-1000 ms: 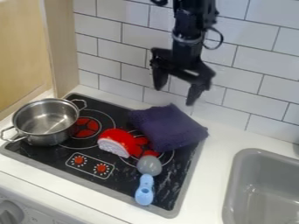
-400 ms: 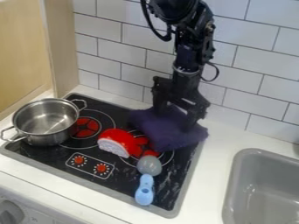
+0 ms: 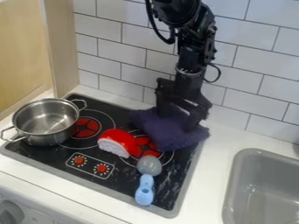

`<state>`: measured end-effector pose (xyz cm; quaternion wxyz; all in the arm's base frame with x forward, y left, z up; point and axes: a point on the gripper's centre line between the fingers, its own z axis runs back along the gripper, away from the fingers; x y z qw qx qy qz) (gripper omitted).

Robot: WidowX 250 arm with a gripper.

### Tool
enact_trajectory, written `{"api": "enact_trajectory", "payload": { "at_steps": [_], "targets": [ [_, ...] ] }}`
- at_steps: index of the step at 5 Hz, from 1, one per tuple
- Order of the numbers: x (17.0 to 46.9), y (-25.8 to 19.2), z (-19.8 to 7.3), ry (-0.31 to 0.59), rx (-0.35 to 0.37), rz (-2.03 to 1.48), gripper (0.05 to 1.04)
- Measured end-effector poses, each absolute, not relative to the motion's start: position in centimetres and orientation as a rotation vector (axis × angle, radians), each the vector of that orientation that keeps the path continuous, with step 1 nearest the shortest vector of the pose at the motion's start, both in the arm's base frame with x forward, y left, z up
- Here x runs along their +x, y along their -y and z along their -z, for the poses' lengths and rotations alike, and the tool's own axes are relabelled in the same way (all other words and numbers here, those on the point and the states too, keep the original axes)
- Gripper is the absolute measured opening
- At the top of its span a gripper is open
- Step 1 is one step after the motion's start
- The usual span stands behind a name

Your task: Moving the purple object to the right

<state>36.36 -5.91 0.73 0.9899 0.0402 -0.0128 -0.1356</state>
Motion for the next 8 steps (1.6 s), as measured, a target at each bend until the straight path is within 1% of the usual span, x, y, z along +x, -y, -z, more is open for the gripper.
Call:
{"api": "enact_trajectory", "payload": {
  "at_steps": [1, 2, 3, 6, 8],
  "targets": [
    [36.2, 6.5, -0.7, 0.022, 0.065, 0.270, 0.999],
    [35.4, 7.2, -0.5, 0.019, 0.028, 0.272, 0.999],
    [34.9, 7.5, -0.4, 0.023, 0.016, 0.289, 0.999],
    [33.0, 11.3, 0.0, 0.033, 0.023, 0.392, 0.999],
    [30.9, 13.8, 0.1, 0.044, 0.032, 0.454, 0.999]
  ]
}}
